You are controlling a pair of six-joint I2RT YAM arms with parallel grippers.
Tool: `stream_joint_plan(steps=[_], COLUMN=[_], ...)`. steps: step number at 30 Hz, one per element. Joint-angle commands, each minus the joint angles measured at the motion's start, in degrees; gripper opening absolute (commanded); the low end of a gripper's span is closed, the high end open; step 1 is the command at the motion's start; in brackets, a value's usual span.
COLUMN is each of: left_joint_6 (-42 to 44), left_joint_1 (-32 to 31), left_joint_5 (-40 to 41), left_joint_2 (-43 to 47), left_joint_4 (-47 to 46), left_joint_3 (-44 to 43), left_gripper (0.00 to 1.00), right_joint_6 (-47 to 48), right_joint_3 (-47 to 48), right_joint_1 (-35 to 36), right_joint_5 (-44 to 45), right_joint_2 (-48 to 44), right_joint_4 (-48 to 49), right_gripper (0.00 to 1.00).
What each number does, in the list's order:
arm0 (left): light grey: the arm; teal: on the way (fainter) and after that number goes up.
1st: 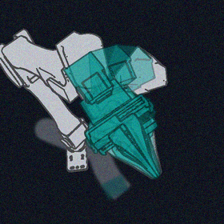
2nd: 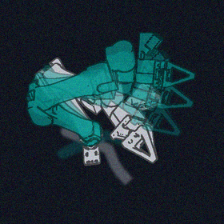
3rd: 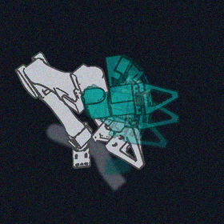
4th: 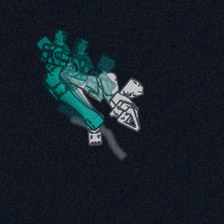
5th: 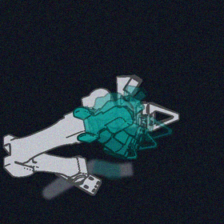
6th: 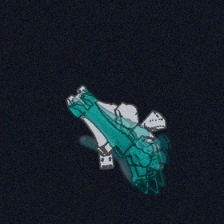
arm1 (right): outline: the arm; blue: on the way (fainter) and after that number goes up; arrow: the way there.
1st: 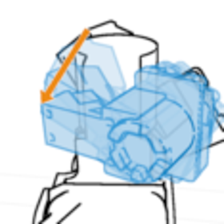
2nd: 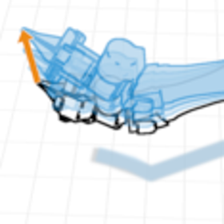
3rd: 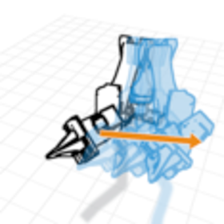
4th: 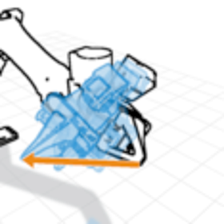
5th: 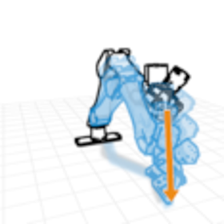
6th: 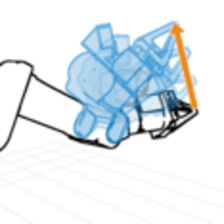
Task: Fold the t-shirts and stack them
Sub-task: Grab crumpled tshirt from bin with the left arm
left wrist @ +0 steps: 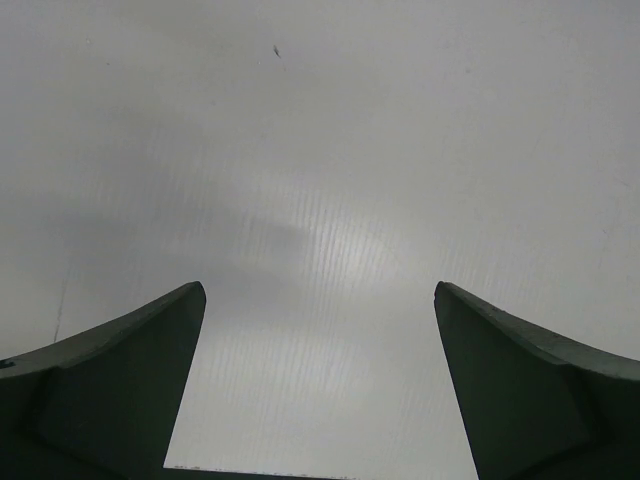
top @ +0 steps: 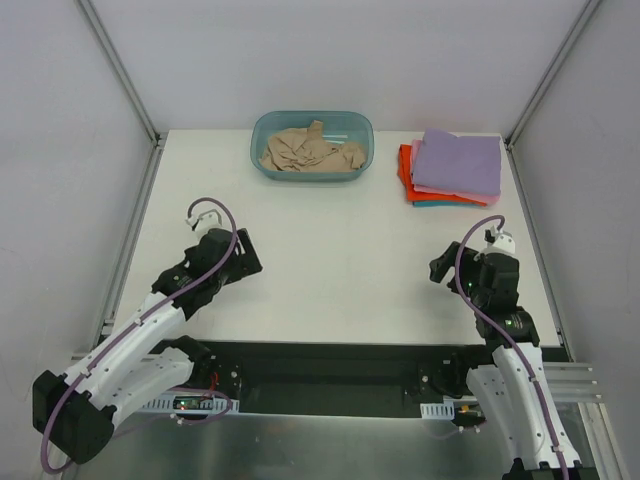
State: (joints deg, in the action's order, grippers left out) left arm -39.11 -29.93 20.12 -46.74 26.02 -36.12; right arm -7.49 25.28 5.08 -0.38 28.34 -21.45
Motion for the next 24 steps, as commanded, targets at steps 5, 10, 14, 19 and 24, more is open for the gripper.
stream_joint_plan(steps=[5, 10, 14, 19, 24], left_joint_6=[0.7, 6.2, 12.0, 14.8, 19.4], left_joint_1=[0.7, 7.5, 11.8, 13.6, 13.7], left_joint_5=[3.3, -6.5, -8.3, -10.9, -16.7], left_joint_2=[-11.4, -26.9, -41.6, -62.2, -80.5], left_joint_4=[0.0, -4.0, -5.6, -5.1, -5.1], left_joint_3=[-11.0, -26.1, -42.2, -66.2, -89.2], left_gripper=[0.99, 0.99, 0.99, 0.99, 0.99], right_joint_6=[-1.2, 0.6, 1.4, 1.7, 2.2], right_joint_3=[2.2, 4.2, 5.8, 4.7, 4.3], right_joint_1=[0.2, 0.2, 0.2, 0.2, 0.3], right_joint_5=[1.6, 3.5, 4.1, 4.8, 5.0], right_joint_2=[1.5, 3.5, 5.8, 8.4, 8.1], right_joint_4=[4.0, 4.6, 4.0, 4.7, 5.2], right_gripper=[0.97, 0.97, 0.97, 0.97, 0.97])
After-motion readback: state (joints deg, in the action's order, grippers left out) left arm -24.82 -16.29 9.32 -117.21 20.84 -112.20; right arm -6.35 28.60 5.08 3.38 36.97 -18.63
